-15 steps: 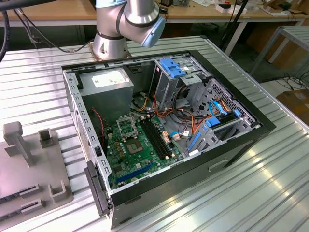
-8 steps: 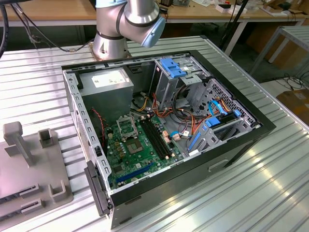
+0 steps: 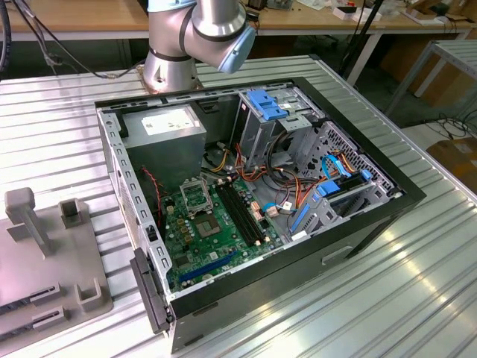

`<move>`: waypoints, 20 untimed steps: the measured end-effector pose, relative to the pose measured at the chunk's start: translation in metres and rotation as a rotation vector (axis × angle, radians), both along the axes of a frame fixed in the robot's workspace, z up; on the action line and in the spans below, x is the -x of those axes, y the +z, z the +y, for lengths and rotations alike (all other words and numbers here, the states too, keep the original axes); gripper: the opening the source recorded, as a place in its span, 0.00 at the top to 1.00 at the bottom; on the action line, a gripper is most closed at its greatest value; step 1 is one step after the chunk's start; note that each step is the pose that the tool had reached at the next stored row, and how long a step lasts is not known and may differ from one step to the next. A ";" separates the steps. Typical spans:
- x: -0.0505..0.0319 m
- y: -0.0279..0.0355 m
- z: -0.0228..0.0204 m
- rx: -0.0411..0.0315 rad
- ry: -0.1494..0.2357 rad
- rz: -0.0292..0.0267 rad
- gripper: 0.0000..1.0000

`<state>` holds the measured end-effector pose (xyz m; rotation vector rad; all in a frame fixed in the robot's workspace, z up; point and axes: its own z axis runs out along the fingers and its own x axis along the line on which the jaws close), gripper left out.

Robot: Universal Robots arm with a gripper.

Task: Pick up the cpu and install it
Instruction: 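Pick up the cpu and move it towards the insertion slot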

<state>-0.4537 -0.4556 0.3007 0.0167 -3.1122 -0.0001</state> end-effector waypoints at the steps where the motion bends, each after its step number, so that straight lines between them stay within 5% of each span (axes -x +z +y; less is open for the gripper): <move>1: 0.0000 0.0006 0.0000 -0.0001 0.000 -0.0001 0.56; 20: 0.0000 0.0117 0.0000 -0.0001 0.000 -0.0001 0.56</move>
